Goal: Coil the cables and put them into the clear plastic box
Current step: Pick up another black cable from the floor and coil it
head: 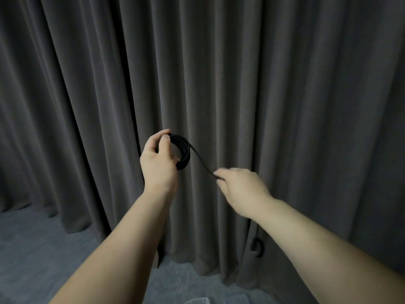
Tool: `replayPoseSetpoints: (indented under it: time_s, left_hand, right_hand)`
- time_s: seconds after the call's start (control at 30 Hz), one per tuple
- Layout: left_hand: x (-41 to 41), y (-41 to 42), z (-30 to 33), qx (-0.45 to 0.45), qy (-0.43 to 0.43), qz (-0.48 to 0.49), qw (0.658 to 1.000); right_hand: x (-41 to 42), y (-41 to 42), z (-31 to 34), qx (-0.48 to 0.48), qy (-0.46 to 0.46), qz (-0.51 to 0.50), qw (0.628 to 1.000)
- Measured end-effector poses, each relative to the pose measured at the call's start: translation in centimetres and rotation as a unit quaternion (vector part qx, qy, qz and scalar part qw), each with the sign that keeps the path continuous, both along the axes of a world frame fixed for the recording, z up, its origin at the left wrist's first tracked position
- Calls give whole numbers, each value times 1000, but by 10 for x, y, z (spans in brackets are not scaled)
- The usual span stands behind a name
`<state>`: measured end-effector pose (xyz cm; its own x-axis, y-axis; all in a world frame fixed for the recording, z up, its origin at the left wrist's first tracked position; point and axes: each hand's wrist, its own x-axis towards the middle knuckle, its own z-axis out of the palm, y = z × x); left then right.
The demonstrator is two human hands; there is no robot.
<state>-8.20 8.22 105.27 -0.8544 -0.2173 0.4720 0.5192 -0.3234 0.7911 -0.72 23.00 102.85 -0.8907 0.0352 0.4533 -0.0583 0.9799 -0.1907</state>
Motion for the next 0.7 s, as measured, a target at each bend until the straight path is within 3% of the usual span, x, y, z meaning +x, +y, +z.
replayPoseSetpoints:
  time_s: [0.1, 0.2, 0.3, 0.37, 0.43, 0.57, 0.7]
  left_hand:
    - [3, 3, -5, -59, 12, 4, 998]
    - [8, 5, -10, -113, 15, -30, 993]
    - [14, 6, -9, -98, -4, -113, 989]
    - [16, 6, -9, -97, 0, -153, 983]
    - [21, 9, -11, -100, 7, -199, 975]
    - [25, 15, -15, -83, -24, -231, 969]
    - [20, 14, -15, -79, -19, -212, 974]
  right_hand:
    - [8, -16, 16, 118, -75, 82, 987]
    - [8, -28, 32, 110, -13, 190, 976]
    - [2, -29, 35, -28, 91, 246, 965]
    - [-1, -25, 33, -175, 139, 231, 947]
    - [-3, -25, 32, -255, 166, 206, 930]
    - [-5, -25, 34, -299, 192, 154, 922]
    - [-5, -15, 36, -362, 110, 188, 906]
